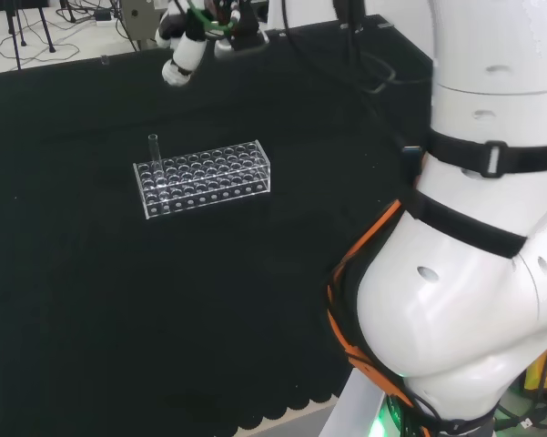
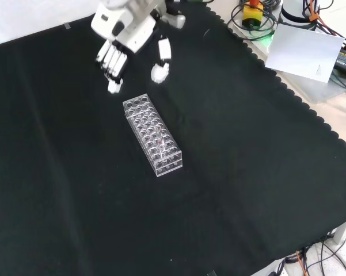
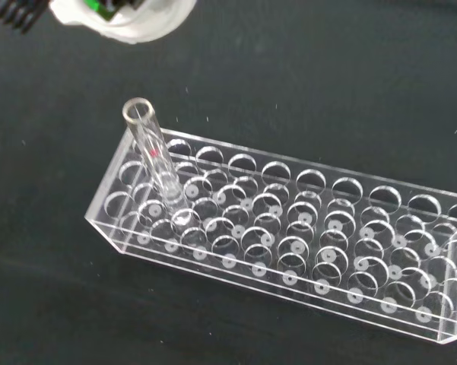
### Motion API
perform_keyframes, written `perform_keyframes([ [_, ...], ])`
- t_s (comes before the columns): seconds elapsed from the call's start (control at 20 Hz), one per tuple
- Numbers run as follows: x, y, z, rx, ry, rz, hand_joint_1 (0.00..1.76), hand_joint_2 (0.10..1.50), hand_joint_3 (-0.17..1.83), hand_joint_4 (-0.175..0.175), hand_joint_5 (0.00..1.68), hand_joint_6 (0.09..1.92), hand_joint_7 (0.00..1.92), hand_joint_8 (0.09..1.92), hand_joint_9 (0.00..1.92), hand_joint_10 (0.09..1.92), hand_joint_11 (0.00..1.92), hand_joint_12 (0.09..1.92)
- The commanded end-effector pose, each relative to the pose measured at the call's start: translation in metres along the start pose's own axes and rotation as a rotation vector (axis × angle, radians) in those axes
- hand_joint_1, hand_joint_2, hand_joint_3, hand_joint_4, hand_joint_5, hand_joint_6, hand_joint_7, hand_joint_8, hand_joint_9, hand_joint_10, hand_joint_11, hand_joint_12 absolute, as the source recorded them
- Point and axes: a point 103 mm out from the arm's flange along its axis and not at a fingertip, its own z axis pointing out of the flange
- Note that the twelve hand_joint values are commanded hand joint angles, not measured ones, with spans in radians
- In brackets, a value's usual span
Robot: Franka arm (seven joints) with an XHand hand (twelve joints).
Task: Pick up the test tube.
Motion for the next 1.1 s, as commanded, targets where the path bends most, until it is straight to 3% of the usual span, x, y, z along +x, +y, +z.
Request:
perform_keyframes([
  [0.05, 0.004, 0.021, 0.025, 0.084, -0.032, -0.023, 0.83, 0.68, 0.65, -0.086, 0.36, 0.31, 0.21, 0.96, 0.23, 1.0, 0.09, 1.54],
  [0.9, 0.038, 0.041, 0.066, 0.163, -0.013, -0.095, 0.84, 0.68, 0.66, -0.102, 0.38, 0.36, 0.28, 0.96, 0.26, 1.0, 0.09, 1.53],
  [1.1, 0.042, 0.043, 0.073, 0.183, -0.013, -0.104, 0.84, 0.67, 0.66, -0.11, 0.38, 0.46, 0.32, 0.94, 0.27, 0.99, 0.1, 1.52],
])
